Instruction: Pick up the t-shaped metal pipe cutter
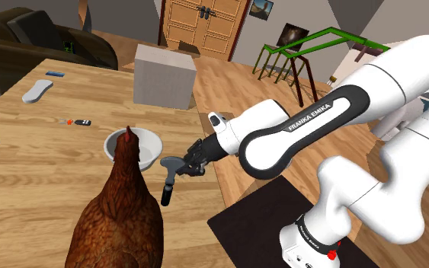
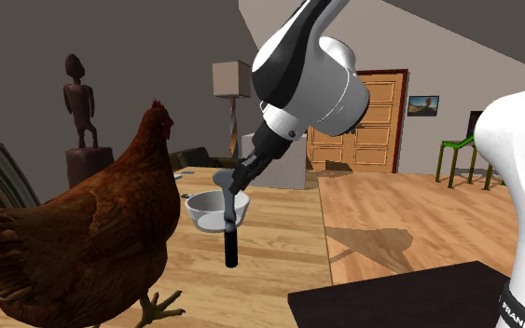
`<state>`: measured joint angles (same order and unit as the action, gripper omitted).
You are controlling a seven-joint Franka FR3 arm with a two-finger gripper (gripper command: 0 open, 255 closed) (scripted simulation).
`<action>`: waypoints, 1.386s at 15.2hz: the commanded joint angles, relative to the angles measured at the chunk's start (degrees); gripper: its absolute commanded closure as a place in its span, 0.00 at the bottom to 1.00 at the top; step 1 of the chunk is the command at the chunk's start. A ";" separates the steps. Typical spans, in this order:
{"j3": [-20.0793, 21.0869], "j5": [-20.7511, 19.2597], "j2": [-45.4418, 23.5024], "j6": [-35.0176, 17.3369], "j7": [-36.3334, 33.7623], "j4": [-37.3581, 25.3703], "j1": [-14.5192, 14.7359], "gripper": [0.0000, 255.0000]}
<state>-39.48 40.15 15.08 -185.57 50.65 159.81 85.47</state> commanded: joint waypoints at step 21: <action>31.38 -13.96 7.81 14.37 -14.65 -0.79 -34.98 1.00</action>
<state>-9.47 27.37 22.04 -172.49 37.19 159.27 52.12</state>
